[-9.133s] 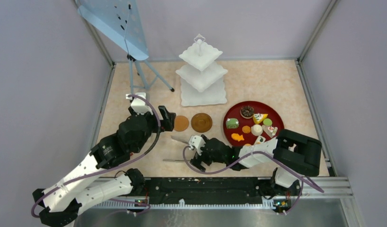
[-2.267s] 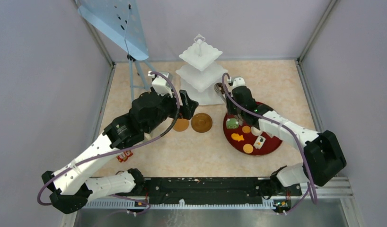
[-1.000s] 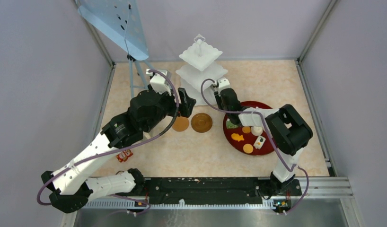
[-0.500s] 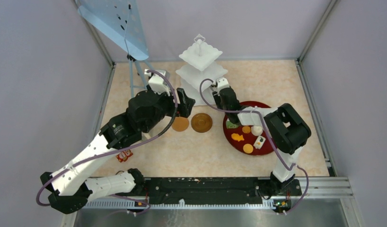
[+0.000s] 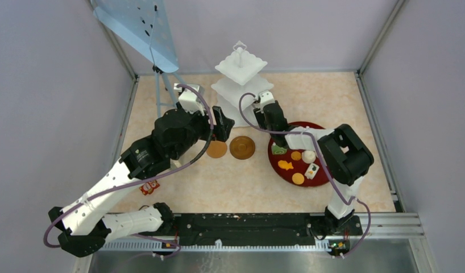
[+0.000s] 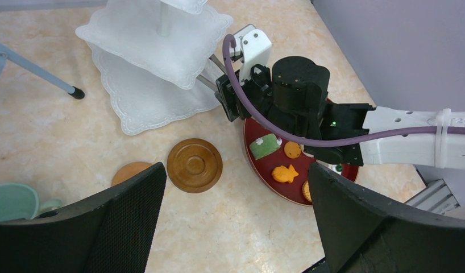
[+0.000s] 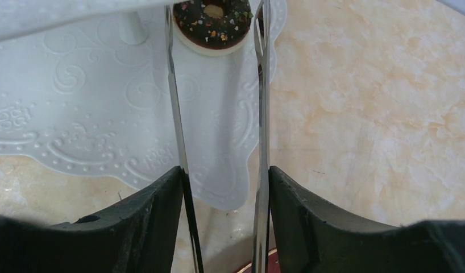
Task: Serve the afternoon tea
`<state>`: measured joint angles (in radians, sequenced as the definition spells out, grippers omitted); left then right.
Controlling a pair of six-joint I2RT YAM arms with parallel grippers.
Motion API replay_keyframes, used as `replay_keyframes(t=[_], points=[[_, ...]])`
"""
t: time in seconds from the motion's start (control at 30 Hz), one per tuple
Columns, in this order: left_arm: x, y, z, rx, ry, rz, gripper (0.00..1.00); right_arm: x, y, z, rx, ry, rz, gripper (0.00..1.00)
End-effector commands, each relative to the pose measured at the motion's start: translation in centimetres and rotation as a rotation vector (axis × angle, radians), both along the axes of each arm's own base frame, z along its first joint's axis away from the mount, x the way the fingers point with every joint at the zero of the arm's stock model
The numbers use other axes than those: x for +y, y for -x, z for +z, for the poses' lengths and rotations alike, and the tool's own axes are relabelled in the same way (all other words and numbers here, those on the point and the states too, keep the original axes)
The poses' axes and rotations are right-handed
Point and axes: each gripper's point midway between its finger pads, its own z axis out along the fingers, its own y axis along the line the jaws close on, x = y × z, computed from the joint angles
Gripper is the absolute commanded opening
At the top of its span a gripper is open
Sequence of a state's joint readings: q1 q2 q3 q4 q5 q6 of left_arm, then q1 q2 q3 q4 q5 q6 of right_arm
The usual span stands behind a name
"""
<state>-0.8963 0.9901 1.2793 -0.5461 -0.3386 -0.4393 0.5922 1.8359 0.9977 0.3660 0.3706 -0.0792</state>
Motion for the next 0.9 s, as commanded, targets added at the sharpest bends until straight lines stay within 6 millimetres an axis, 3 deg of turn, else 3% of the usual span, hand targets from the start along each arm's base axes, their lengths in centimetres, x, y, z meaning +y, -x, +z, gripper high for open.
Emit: replay_keyframes(t=[0.0, 0.3, 0.6, 0.87], points=[[0.4, 0.0, 2.2, -0.041, 0.05, 0.011, 0.99, 0.3, -1.9, 3.3, -0.088, -0.029, -0.017, 0.55], [0.3, -0.1, 2.2, -0.04, 0.05, 0.011, 0.99, -0.3, -0.8, 4.4, -0.077, -0.046, -0.02, 0.56], [0.0, -0.1, 2.1, -0.04, 0.053, 0.0, 0.99, -1.5, 2.1, 5.5, -0.055, -0.09, -0.019, 0.55], [0.1, 0.1, 1.9, -0.039, 0.06, -0.004, 0.99, -3.1, 5.4, 5.0, 0.054, -0.113, -0.053, 0.54]])
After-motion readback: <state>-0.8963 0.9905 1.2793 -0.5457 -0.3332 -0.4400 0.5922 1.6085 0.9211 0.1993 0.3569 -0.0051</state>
